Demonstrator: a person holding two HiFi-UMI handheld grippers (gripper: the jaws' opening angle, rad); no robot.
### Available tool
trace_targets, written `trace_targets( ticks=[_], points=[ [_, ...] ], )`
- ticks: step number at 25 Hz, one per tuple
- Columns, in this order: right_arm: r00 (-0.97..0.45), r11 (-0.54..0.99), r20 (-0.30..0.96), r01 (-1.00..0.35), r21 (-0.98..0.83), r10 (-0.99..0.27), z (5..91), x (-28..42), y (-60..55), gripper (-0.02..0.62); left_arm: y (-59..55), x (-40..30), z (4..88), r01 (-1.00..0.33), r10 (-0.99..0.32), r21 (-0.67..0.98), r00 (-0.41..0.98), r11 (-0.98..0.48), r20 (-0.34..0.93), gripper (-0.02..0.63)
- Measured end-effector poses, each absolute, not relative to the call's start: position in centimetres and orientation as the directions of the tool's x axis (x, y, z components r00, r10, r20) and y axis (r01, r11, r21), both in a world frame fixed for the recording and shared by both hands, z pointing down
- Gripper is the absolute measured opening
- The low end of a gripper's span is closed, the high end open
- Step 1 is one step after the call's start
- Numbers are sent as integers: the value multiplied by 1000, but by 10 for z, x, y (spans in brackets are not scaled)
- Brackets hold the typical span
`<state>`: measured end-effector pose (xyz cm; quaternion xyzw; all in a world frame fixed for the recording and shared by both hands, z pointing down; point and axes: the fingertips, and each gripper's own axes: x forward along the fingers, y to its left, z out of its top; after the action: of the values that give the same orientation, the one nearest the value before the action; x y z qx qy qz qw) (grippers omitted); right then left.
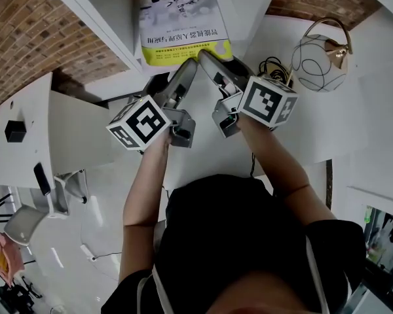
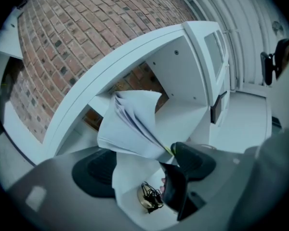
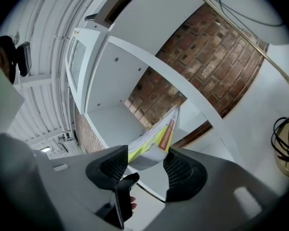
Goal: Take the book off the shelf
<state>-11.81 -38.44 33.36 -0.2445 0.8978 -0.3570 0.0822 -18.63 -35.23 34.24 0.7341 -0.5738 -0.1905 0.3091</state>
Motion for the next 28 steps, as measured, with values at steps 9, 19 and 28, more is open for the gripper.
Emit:
trace_targets(
  ticks=[9, 19, 28],
  points=[
    [-864, 551, 2, -323, -770, -504, 333, -122, -384, 166, -356, -187, 349, -725, -954, 674, 284, -145, 101, 351],
    [-869, 546, -6, -306, -780, -495, 336, -120, -378, 115, -342, -191, 349, -767, -953, 627, 273, -135, 128, 342],
    [-865, 567, 13, -340, -751, -502, 337, -114, -364, 120, -330, -188, 340, -747, -961, 650, 260, -141, 91, 377]
  ],
)
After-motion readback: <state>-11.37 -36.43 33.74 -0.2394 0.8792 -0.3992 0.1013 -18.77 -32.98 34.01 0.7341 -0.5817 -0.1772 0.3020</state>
